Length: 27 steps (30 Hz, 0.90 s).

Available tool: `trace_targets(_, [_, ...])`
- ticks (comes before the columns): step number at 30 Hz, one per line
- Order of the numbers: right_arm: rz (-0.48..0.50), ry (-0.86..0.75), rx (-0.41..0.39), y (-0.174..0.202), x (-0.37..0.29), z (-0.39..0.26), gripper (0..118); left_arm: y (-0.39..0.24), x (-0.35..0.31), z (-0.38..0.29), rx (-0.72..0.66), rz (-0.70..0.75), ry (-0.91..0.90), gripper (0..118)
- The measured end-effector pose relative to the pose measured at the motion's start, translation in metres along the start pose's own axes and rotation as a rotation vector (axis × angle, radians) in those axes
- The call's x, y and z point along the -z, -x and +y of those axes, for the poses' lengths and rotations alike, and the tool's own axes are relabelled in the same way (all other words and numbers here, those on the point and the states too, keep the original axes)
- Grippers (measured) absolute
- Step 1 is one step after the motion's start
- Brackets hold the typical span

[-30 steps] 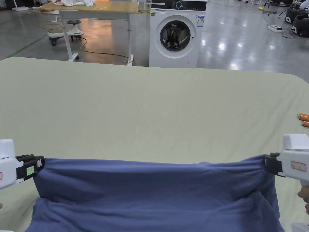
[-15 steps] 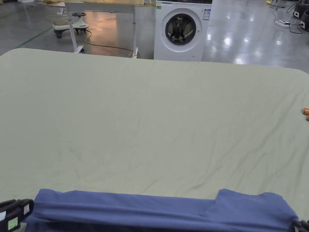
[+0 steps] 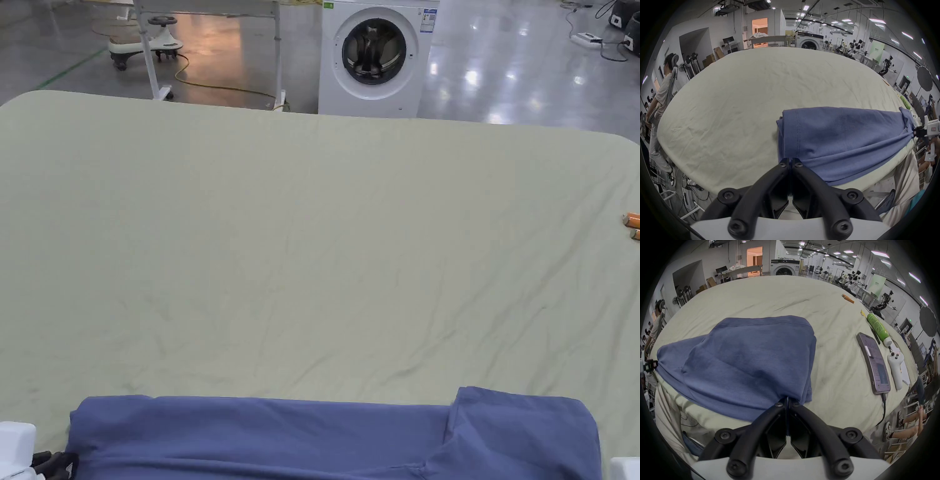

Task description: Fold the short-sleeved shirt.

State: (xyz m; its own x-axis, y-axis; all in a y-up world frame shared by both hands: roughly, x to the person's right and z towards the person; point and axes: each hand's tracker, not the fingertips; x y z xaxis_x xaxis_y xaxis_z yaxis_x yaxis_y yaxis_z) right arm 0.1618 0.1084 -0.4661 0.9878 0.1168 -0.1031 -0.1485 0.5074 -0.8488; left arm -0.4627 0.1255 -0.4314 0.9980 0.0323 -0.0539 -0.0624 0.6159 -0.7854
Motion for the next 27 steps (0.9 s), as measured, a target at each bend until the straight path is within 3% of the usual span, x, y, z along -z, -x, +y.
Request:
trace_targets(1, [-0.002,0.002,-0.006,0.001,-0.004,0.002,7,-0.002,-0.002,0.002,0.003,0.004,-0.002,1])
trace_targets(2, [-0.02,0.001,-0.006,0.001,-0.009,0.006,22,-0.003,-0.005,0.005,-0.003,0.003,-0.008,8])
trace_targets(5, [-0.119,-0.067,-0.025,0.002,-0.034,0.022,91,-0.01,-0.018,0.02,-0.041,-0.014,-0.081,31])
trace_targets(6, [-0.124,-0.109,-0.017,0.003,-0.042,0.028,93,-0.014,-0.023,0.027,-0.041,-0.026,-0.116,37])
trace_targets(15, [-0.055,-0.518,0.042,0.053,-0.077,0.093,89,-0.069,-0.036,0.091,0.027,-0.009,-0.459,40])
trace_targets(19, [-0.023,-0.674,0.075,0.09,-0.08,0.11,77,-0.091,-0.033,0.105,0.054,0.034,-0.587,38])
trace_targets(21, [-0.011,-0.741,0.094,0.104,-0.08,0.115,62,-0.097,-0.035,0.107,0.038,0.043,-0.642,34])
trace_targets(24, [-0.033,-0.832,0.098,0.122,-0.082,0.119,16,-0.109,-0.041,0.104,0.041,0.079,-0.725,10])
trace_targets(25, [-0.048,-0.856,0.085,0.127,-0.083,0.12,6,-0.112,-0.042,0.103,0.049,0.089,-0.739,4])
trace_targets(27, [-0.044,-0.878,0.09,0.132,-0.085,0.121,3,-0.115,-0.045,0.1,0.044,0.102,-0.749,0])
